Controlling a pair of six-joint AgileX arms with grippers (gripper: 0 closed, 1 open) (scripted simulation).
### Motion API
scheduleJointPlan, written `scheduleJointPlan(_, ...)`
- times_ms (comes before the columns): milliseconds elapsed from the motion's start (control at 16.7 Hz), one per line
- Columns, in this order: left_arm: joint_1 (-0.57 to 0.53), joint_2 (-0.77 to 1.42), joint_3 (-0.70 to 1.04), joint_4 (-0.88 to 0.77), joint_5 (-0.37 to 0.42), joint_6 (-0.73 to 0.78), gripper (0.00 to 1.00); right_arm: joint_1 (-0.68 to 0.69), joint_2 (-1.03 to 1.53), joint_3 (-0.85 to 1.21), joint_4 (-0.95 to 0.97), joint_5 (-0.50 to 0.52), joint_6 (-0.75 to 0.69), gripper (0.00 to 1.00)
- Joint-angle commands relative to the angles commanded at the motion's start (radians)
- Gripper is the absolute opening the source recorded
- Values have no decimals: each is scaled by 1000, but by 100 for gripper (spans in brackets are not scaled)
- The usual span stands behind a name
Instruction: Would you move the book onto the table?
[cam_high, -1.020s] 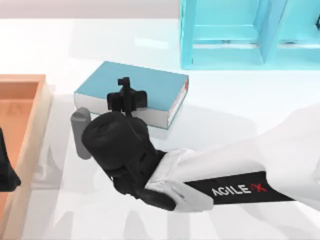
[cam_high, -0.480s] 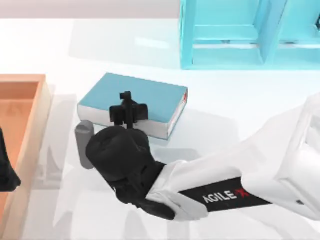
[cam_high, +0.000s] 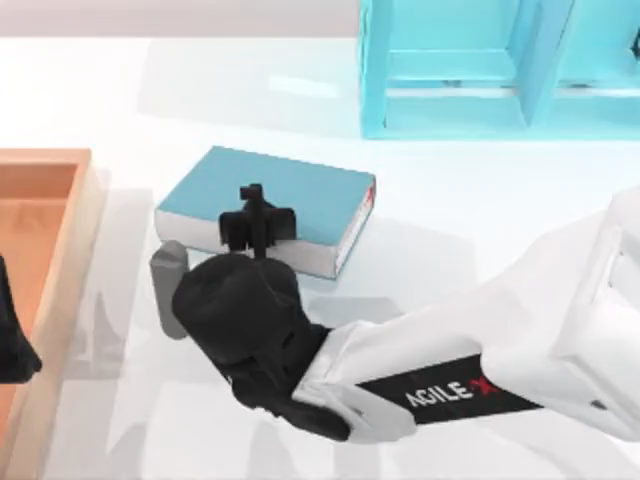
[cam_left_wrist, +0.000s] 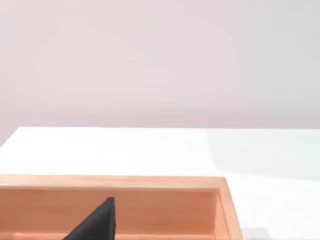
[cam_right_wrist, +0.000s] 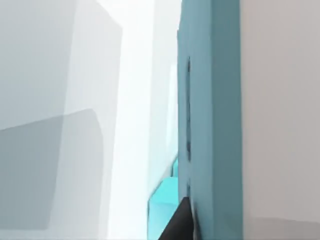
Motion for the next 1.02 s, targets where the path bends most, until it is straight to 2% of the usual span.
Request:
scheduleJointPlan(420, 0, 0, 0, 0, 0, 0, 100, 0, 0, 0, 0, 0, 0, 98)
scheduleJointPlan(1020, 0, 0, 0, 0, 0, 0, 100, 3, 1, -3, -3, 2, 3, 100)
